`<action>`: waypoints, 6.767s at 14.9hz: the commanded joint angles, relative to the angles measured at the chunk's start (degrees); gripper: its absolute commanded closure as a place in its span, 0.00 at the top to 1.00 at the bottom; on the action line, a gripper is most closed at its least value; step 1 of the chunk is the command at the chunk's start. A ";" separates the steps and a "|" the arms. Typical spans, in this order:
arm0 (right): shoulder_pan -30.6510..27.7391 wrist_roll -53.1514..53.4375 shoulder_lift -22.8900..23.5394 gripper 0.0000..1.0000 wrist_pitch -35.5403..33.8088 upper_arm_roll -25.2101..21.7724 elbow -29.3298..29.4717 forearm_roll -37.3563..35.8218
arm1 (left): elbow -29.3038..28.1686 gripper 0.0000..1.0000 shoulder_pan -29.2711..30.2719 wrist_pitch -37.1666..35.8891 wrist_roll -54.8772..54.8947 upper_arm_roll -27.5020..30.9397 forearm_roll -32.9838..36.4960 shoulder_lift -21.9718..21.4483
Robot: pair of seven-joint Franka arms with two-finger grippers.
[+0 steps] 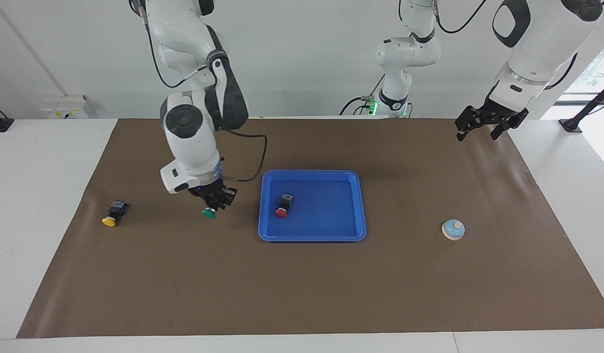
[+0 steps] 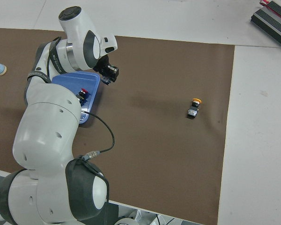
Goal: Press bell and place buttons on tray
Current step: 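Carry the green button over the tray with the right gripper, then set the green button beside the red one and release, then move the right gripper to the yellow button and grasp it, then carry the yellow button over the tray with the right gripper, then lower the yellow button beside the green one and release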
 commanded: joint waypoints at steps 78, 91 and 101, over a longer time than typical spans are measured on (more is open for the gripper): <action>-16.61 -21.84 -5.51 0.00 6.51 -0.71 -11.40 -3.95 | 0.60 1.00 -0.06 -0.98 -0.16 0.18 0.06 -0.23; 12.93 11.49 0.72 0.00 -0.55 -0.71 3.20 3.62 | 0.60 1.00 -0.06 -0.98 -0.16 0.18 0.06 -0.23; 21.73 17.75 11.37 0.00 12.79 -0.71 5.78 8.80 | 0.60 1.00 -0.15 -0.98 -0.16 0.18 0.06 -0.23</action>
